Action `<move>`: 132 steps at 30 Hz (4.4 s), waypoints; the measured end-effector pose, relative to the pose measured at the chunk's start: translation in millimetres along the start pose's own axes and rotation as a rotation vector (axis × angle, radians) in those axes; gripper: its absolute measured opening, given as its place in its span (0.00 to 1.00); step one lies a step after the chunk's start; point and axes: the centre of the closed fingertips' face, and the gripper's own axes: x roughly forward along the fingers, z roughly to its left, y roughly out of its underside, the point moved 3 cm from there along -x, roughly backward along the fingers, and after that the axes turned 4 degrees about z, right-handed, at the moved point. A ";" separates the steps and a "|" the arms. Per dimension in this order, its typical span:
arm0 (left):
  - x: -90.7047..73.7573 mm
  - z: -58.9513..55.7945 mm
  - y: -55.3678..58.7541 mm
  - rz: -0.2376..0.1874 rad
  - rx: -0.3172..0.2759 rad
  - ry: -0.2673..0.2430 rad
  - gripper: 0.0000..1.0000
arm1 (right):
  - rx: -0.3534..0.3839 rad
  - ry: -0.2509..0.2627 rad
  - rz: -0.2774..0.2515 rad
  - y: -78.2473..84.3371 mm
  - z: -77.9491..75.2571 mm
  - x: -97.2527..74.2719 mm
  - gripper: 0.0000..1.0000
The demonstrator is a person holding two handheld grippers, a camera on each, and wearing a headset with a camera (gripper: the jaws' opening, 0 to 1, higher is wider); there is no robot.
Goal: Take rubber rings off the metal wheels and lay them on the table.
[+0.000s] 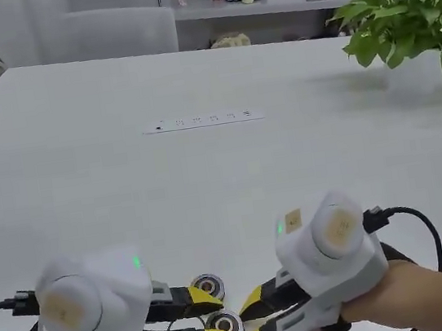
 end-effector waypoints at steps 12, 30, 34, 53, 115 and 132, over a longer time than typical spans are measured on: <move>1.4 -1.5 6.1 -0.021 -0.041 0.007 0.11 | 0.003 -0.006 0.003 -0.6 0.4 0.2 0.20; 1.2 -2.6 7.3 -0.034 -0.027 0.005 0.08 | 0.019 -0.014 -0.010 0.7 0.8 0.3 0.18; 1.3 -1.3 7.9 -0.034 -0.032 0.004 0.08 | 0.022 -0.015 -0.018 0.2 0.5 0.8 0.19; -0.6 0.7 5.8 -0.058 -0.039 0.008 0.08 | -0.100 0.021 0.011 1.4 -2.7 -2.7 0.01; -2.9 -1.6 7.1 -0.045 -0.020 0.006 0.08 | 0.333 -0.043 -0.091 -16.2 -2.8 -14.3 0.00; -2.9 -1.2 7.3 -0.044 -0.012 0.003 0.08 | 0.345 -0.053 -0.099 -17.6 -2.9 -13.7 0.00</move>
